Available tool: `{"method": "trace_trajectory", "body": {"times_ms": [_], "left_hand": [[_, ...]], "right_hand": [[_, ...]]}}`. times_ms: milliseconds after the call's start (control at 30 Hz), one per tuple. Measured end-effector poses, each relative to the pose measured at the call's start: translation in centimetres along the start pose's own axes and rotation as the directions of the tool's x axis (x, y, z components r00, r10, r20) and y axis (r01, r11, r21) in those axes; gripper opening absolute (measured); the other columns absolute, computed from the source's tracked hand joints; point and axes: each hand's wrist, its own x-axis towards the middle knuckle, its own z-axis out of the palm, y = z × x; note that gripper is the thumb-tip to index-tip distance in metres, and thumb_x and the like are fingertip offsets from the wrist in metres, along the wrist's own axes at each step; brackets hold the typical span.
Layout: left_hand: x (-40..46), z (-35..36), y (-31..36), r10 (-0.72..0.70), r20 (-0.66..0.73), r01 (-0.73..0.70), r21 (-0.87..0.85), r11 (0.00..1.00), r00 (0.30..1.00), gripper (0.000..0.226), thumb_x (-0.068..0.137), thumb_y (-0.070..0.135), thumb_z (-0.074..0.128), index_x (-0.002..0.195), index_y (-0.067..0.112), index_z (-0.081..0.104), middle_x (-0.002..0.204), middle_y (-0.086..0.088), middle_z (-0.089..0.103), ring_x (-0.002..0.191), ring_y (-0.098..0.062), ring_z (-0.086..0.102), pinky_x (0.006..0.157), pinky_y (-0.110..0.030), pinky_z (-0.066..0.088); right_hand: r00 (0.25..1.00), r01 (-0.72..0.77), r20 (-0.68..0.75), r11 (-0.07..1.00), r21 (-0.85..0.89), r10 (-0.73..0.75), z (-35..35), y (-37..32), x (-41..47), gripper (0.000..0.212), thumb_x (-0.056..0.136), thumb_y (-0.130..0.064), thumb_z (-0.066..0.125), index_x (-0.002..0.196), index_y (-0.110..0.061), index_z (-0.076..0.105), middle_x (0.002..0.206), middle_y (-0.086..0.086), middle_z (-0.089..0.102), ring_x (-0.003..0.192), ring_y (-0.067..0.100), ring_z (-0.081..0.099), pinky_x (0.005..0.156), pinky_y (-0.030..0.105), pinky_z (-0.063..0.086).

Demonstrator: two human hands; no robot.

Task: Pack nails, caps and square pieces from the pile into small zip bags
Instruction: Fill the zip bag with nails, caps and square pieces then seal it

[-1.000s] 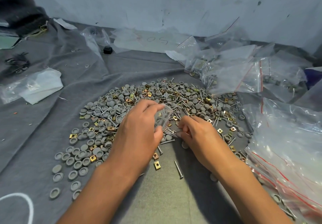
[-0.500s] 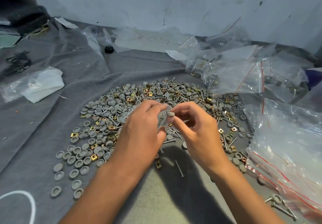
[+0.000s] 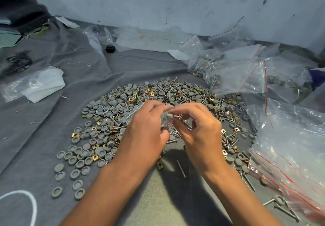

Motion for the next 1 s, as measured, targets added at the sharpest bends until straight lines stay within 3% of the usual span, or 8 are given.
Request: {"method": "trace_trajectory", "body": {"times_ms": [100, 200, 333, 433, 533, 667, 833, 1000], "left_hand": [[0.0, 0.0, 0.0, 0.0, -0.01, -0.001, -0.006, 1.0, 1.0, 0.054, 0.081, 0.009, 0.074, 0.132, 0.023, 0.061, 0.122, 0.016, 0.052, 0.106, 0.002, 0.05, 0.095, -0.013, 0.037], [0.0, -0.1, 0.0, 0.012, -0.013, -0.013, -0.012, 1.0, 1.0, 0.051, 0.082, 0.009, 0.073, 0.131, 0.021, 0.062, 0.123, 0.013, 0.054, 0.109, -0.003, 0.054, 0.096, -0.017, 0.041], [0.1, -0.3, -0.3, 0.007, -0.007, -0.007, -0.003, 1.0, 1.0, 0.05, 0.085, 0.01, 0.072, 0.133, 0.022, 0.061, 0.124, 0.014, 0.053, 0.108, 0.001, 0.051, 0.095, -0.007, 0.035], [0.1, -0.6, -0.3, -0.003, -0.018, 0.003, 0.0, 1.0, 1.0, 0.047, 0.089, 0.012, 0.07, 0.134, 0.023, 0.06, 0.122, 0.015, 0.053, 0.103, 0.005, 0.047, 0.088, 0.007, 0.027], [0.0, -1.0, -0.3, -0.012, -0.042, 0.013, 0.006, 1.0, 0.999, 0.042, 0.091, 0.017, 0.069, 0.132, 0.025, 0.061, 0.122, 0.015, 0.057, 0.091, 0.003, 0.05, 0.08, 0.007, 0.033], [0.0, -1.2, -0.3, -0.036, -0.115, 0.041, 0.036, 0.999, 0.993, 0.036, 0.086, 0.022, 0.075, 0.12, 0.027, 0.068, 0.116, 0.013, 0.065, 0.089, 0.004, 0.052, 0.079, -0.001, 0.035], [0.1, -1.1, -0.2, -0.036, -0.141, 0.046, 0.064, 0.997, 0.989, 0.033, 0.082, 0.022, 0.077, 0.114, 0.025, 0.071, 0.112, 0.01, 0.069, 0.094, -0.002, 0.058, 0.088, -0.02, 0.046], [0.0, -1.4, -0.1, -0.065, -0.156, 0.076, 0.067, 0.995, 0.986, 0.036, 0.081, 0.017, 0.078, 0.114, 0.028, 0.07, 0.11, 0.013, 0.068, 0.091, 0.0, 0.053, 0.091, -0.035, 0.055]], "right_hand": [[0.996, 0.05, -0.067, 0.985, -0.168, -0.062, 0.0, 0.4, 0.0, 0.017, 0.085, -0.023, 0.08, 0.102, -0.019, 0.077, 0.107, -0.005, 0.064, 0.1, 0.015, 0.059, 0.083, 0.024, 0.047], [0.99, 0.137, 0.029, 0.914, -0.381, -0.136, 0.1, 0.5, -0.3, 0.02, 0.088, -0.031, 0.076, 0.106, -0.023, 0.077, 0.116, -0.004, 0.063, 0.101, 0.016, 0.053, 0.077, 0.027, 0.048], [0.999, 0.046, 0.032, 0.975, -0.216, -0.04, -0.4, 0.3, -0.2, 0.019, 0.091, -0.027, 0.071, 0.109, -0.02, 0.075, 0.11, -0.006, 0.062, 0.1, 0.013, 0.059, 0.082, 0.027, 0.052], [0.99, -0.078, 0.095, 0.974, -0.213, 0.1, -2.2, 1.0, 0.6, 0.014, 0.092, -0.022, 0.069, 0.105, -0.027, 0.067, 0.1, -0.016, 0.06, 0.087, -0.004, 0.058, 0.076, 0.009, 0.046], [0.836, -0.212, 0.41, 0.903, -0.374, 0.366, -4.5, 2.5, 1.1, 0.018, 0.091, -0.027, 0.069, 0.101, -0.039, 0.06, 0.097, -0.02, 0.062, 0.083, -0.008, 0.057, 0.069, 0.011, 0.049], [0.619, -0.112, 0.609, 0.823, -0.557, 0.496, -6.4, 3.6, 0.4, 0.031, 0.08, -0.04, 0.082, 0.105, -0.041, 0.063, 0.1, -0.021, 0.06, 0.088, -0.004, 0.055, 0.08, 0.027, 0.055], [0.713, -0.005, 0.597, 0.853, -0.521, 0.369, -5.2, 2.9, 0.0, 0.029, 0.084, -0.05, 0.074, 0.109, -0.04, 0.063, 0.099, -0.02, 0.056, 0.094, 0.007, 0.055, 0.082, 0.033, 0.052], [0.724, 0.037, 0.618, 0.877, -0.478, 0.307, -3.8, 2.5, -0.5, 0.015, 0.094, -0.042, 0.065, 0.099, -0.038, 0.052, 0.101, -0.016, 0.053, 0.093, 0.01, 0.053, 0.073, 0.032, 0.047]]}}
